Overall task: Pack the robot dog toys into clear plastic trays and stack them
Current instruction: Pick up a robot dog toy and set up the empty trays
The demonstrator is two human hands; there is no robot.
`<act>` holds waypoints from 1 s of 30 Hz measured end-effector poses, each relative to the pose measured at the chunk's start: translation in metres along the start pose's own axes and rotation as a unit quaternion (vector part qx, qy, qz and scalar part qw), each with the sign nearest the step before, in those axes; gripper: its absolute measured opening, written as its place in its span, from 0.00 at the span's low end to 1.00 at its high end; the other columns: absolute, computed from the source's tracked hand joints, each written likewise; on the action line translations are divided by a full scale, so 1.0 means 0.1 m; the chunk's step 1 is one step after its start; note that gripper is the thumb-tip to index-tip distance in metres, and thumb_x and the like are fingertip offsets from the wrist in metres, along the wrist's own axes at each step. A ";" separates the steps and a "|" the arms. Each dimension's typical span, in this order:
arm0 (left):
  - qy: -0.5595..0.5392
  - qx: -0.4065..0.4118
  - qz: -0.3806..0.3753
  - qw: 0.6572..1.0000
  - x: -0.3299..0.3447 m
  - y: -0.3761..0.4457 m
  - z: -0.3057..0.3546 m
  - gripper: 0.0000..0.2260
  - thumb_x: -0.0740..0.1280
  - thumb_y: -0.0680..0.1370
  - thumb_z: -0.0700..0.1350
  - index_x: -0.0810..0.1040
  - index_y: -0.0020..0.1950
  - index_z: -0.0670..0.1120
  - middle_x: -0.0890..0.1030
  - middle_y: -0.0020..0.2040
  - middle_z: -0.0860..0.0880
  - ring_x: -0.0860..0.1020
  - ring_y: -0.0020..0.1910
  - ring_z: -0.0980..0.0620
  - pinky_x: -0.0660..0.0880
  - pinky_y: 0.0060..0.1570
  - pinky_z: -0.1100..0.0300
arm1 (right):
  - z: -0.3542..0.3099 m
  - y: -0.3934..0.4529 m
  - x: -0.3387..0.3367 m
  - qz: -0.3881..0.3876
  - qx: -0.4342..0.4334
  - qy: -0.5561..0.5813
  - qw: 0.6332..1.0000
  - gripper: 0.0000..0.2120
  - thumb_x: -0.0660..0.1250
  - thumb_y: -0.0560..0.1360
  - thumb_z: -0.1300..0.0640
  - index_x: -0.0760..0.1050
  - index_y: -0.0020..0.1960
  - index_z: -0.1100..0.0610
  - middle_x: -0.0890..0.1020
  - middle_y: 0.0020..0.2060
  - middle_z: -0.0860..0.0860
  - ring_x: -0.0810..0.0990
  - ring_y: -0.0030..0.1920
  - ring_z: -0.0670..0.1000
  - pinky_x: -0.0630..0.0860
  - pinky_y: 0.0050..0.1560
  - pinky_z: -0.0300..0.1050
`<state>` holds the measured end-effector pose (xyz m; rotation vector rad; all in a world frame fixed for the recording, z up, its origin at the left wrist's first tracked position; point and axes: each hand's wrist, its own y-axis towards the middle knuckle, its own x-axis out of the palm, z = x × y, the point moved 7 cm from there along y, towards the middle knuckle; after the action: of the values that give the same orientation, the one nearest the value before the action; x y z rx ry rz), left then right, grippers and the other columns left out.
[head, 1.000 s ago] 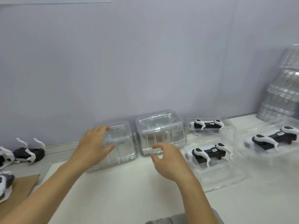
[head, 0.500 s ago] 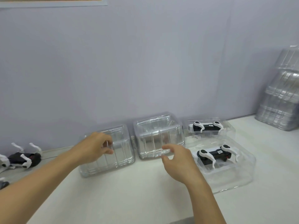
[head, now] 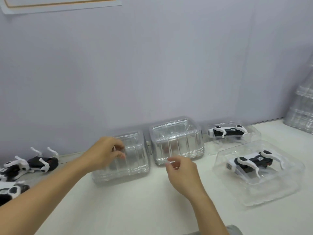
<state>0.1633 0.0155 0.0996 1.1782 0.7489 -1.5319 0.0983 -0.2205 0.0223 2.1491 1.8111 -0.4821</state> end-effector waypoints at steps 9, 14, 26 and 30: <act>-0.080 -0.038 0.070 0.994 -0.15 -0.16 0.03 0.06 0.74 0.75 0.40 0.83 0.40 0.50 0.81 0.37 0.52 0.76 0.37 0.50 0.69 0.36 0.71 | 0.05 -0.12 0.58 -0.116 0.138 0.274 0.945 0.23 0.70 0.77 0.47 0.79 0.51 0.70 0.84 0.50 0.62 0.86 0.44 0.49 0.79 0.60 0.51; -0.085 -0.030 0.062 0.994 -0.18 -0.22 0.12 0.07 0.74 0.76 0.42 0.83 0.39 0.51 0.83 0.39 0.50 0.77 0.38 0.51 0.69 0.35 0.71 | -0.09 -0.25 0.79 -0.154 0.185 0.433 0.869 0.16 0.70 0.77 0.48 0.80 0.57 0.59 0.83 0.53 0.56 0.83 0.52 0.53 0.78 0.44 0.42; -0.113 -0.050 0.054 0.991 -0.23 -0.18 0.14 0.11 0.73 0.77 0.43 0.80 0.37 0.55 0.79 0.36 0.57 0.73 0.32 0.62 0.67 0.33 0.72 | -0.19 -0.27 1.10 0.008 0.201 0.556 0.806 0.08 0.71 0.77 0.51 0.81 0.49 0.56 0.77 0.36 0.49 0.75 0.42 0.49 0.73 0.47 0.44; -0.089 -0.052 0.025 0.994 -0.18 -0.13 0.13 0.10 0.72 0.78 0.44 0.80 0.38 0.55 0.80 0.40 0.54 0.75 0.37 0.56 0.69 0.38 0.66 | -0.11 -0.27 1.16 -0.006 0.172 0.562 0.809 0.06 0.72 0.76 0.56 0.83 0.52 0.56 0.81 0.37 0.45 0.78 0.40 0.45 0.74 0.47 0.41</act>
<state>0.1469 0.0136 0.1191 0.9625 0.6661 -1.5146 0.0907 -0.1083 -0.0177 3.0018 2.3631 0.7334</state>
